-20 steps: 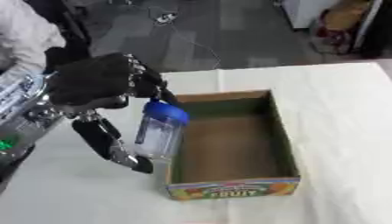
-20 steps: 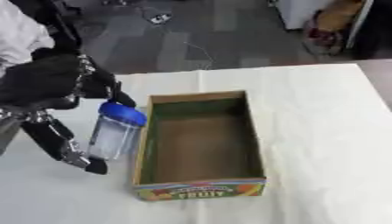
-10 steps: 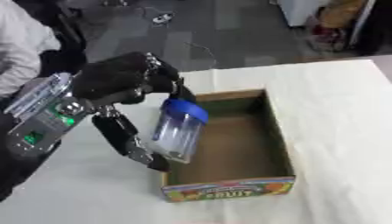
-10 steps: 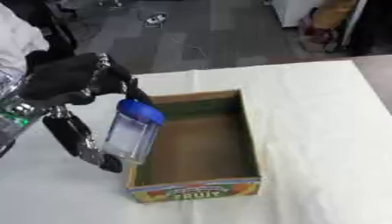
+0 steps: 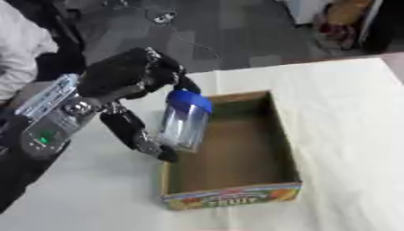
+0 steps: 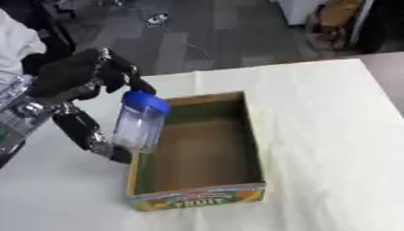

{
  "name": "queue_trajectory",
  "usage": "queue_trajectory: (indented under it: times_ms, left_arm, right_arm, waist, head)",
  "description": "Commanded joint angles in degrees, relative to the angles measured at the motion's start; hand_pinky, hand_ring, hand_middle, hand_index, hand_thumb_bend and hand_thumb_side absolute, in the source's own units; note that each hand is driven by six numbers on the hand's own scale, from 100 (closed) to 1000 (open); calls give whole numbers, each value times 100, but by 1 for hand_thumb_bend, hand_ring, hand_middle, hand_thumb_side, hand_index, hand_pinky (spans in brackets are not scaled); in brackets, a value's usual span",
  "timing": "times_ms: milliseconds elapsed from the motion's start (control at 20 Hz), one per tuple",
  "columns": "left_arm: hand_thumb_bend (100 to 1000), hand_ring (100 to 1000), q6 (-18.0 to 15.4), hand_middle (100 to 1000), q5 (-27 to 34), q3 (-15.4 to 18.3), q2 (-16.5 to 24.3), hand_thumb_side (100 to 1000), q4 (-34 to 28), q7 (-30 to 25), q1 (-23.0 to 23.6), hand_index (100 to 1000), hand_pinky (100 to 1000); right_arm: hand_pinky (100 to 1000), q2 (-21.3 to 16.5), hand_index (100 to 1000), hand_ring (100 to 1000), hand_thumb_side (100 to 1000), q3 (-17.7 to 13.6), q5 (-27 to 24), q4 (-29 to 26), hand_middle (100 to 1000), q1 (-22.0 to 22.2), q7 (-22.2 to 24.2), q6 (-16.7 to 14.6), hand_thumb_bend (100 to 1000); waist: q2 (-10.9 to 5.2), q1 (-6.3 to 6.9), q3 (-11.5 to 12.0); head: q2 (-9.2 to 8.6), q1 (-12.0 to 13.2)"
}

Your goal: Pick up objects on the table and place them in the box.

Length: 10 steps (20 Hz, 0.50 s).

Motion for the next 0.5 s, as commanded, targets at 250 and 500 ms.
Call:
queue_trajectory:
  times_ms: [250, 500]
  left_arm:
    - [491, 332, -33, 481, -502, 104, 43, 584, 242, 573, -87, 565, 100]
    - [728, 839, -47, 897, -1091, 97, 26, 953, 382, 451, -90, 894, 481]
  right_arm:
    - [261, -21, 513, 306, 1000, -2, -35, -57, 411, -143, 203, -173, 100]
    - [260, -4, 513, 306, 1000, -15, -33, -57, 410, -166, 163, -149, 100]
  waist:
    - [-65, 21, -47]
    - [-64, 44, -79]
  head:
    - [-98, 88]
    - [-100, 50]
